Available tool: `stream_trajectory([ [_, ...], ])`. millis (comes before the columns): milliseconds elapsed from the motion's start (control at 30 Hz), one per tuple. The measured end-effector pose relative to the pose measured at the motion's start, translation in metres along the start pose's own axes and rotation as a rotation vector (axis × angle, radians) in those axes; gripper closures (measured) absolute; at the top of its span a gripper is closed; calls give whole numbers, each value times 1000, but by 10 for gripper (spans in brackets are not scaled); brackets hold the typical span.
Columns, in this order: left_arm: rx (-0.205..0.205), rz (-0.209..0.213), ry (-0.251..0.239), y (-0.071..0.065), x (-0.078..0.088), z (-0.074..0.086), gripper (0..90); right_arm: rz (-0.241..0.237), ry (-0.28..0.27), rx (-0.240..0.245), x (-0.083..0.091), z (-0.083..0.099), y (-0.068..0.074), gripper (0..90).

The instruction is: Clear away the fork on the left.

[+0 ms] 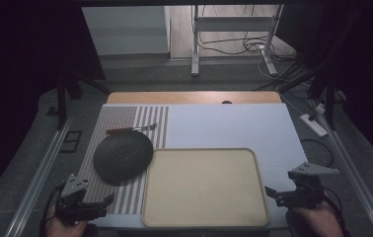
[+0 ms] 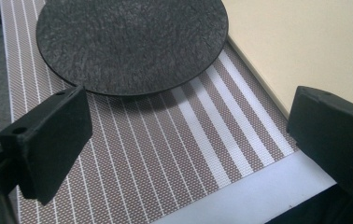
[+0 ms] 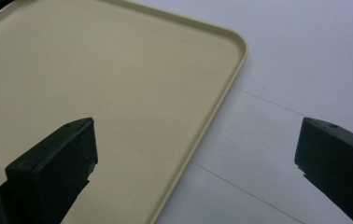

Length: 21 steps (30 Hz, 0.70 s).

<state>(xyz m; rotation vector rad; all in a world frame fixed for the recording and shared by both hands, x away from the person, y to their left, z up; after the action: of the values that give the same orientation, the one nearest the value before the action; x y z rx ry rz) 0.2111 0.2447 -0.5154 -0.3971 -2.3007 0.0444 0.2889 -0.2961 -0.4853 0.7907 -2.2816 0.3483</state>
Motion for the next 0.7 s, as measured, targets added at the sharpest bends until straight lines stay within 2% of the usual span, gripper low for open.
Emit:
stream_trajectory([
  [300, 28, 19, 14, 3, -1, 1, 0, -17, -3, -17, -1, 0, -1, 0],
  [700, 21, 28, 29, 2, -2, 1, 0, -19, 0, -19, -1, 0, -2, 0],
])
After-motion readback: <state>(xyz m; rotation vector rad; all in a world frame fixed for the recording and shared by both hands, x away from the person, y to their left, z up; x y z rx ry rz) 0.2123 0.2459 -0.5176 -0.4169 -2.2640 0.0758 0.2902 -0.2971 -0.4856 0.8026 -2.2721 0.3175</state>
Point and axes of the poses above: each handheld gripper's, and its own axes: x roughly backward along the jaws, z roughly out of its underside, y roughly to its left, the point moved 6 cm from there along -x, roughly forward along the jaws, and after that the axes turned 7 degrees about x, right-handed, at the moved point
